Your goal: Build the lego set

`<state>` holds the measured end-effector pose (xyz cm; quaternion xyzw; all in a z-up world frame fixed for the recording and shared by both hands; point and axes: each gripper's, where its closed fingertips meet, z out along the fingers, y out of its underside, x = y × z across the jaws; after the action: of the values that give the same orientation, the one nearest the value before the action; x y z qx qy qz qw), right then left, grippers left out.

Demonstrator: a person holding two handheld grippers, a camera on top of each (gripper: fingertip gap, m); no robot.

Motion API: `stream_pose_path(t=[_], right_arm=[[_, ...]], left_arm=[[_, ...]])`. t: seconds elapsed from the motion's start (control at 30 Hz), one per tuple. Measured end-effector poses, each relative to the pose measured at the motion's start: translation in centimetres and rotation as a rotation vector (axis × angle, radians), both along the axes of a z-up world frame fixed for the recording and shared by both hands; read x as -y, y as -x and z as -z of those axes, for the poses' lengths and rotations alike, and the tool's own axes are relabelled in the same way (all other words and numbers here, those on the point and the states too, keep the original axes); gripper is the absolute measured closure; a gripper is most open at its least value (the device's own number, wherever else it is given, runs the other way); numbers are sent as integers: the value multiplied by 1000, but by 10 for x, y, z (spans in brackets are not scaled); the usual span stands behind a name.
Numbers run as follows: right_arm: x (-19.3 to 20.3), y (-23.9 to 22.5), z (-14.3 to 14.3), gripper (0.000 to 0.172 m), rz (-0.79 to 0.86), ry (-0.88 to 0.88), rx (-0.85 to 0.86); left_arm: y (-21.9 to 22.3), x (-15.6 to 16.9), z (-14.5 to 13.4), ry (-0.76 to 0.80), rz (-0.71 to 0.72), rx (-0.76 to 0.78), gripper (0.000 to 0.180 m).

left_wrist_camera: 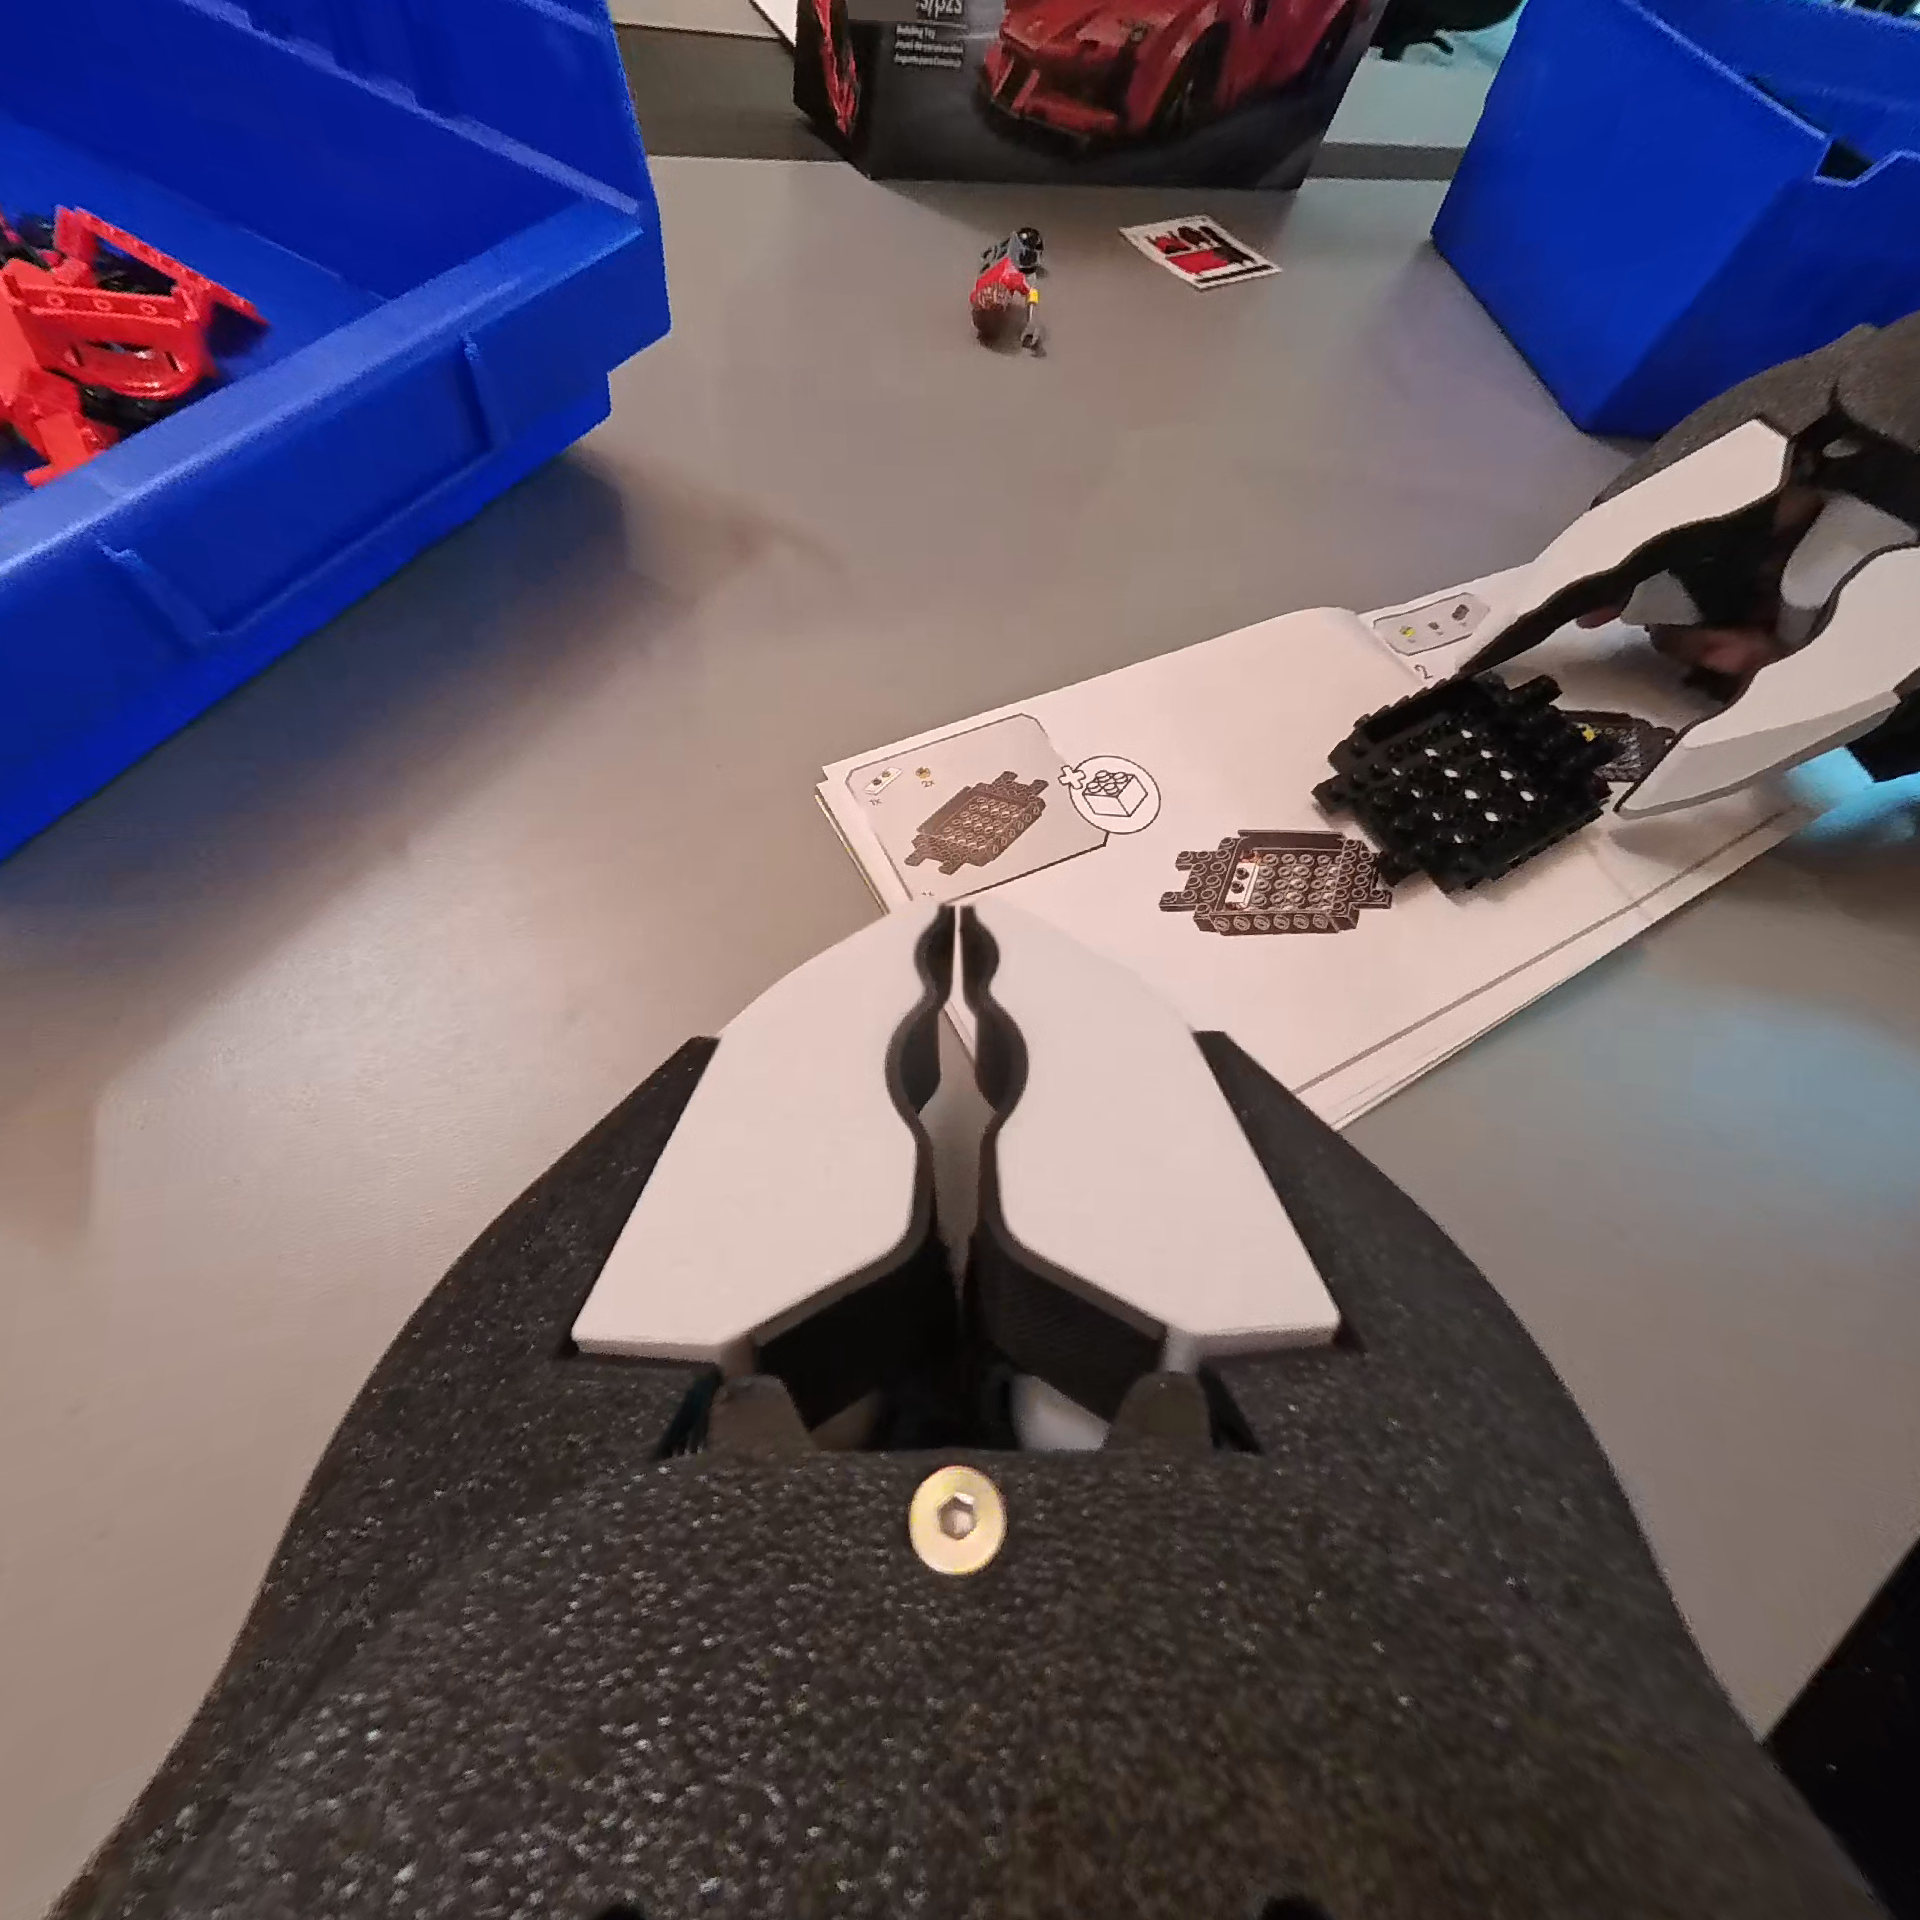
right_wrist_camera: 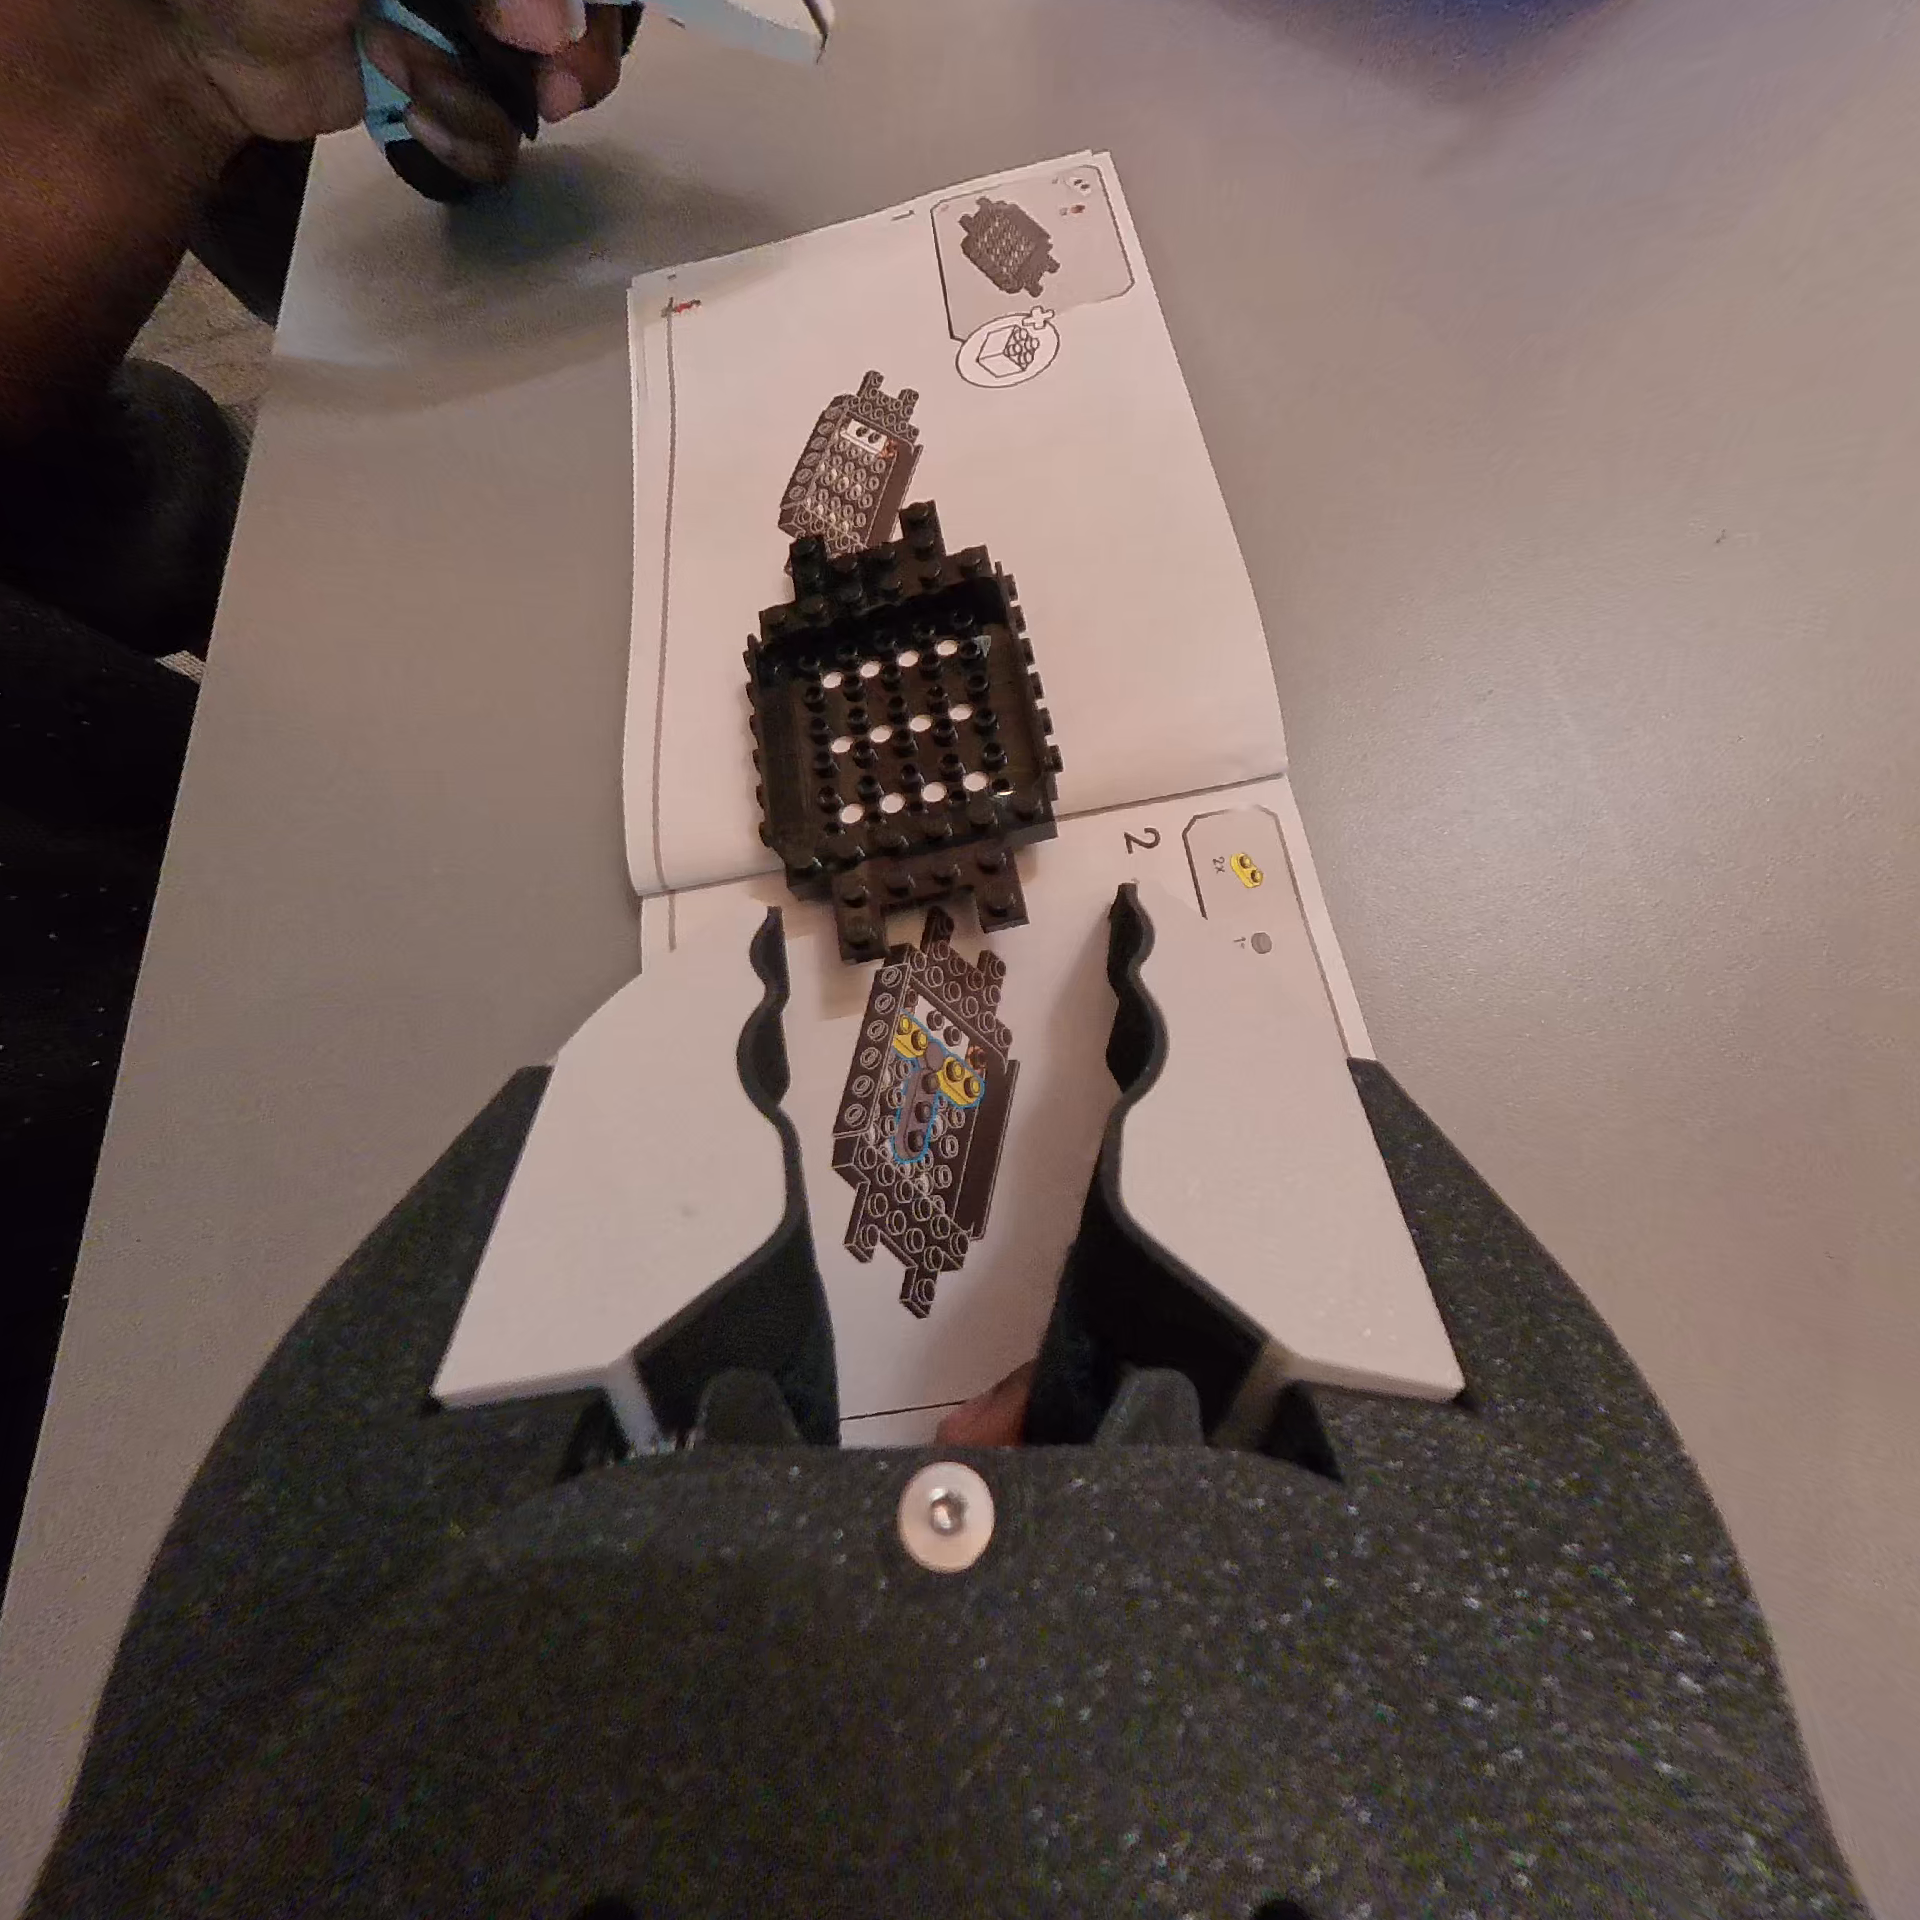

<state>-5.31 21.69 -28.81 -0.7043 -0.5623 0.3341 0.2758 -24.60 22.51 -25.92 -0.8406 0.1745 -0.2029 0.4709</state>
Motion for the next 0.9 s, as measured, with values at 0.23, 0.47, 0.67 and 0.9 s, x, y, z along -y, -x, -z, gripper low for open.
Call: stream_pose_path(t=[0.23, 0.47, 0.67, 0.9], right_arm=[[-1, 0, 0, 113, 3, 1, 0], [-1, 0, 0, 113, 4, 5, -2], [-1, 0, 0, 114, 6, 2, 0], [-2, 1, 0, 116, 13, 11, -3]], left_arm=[[-3, 0, 6, 10, 9, -72, 180], [-5, 2, 5, 10, 29, -50, 180], [-8, 3, 6, 8, 54, -58, 180], [-12, 5, 9, 17, 79, -89, 179]])
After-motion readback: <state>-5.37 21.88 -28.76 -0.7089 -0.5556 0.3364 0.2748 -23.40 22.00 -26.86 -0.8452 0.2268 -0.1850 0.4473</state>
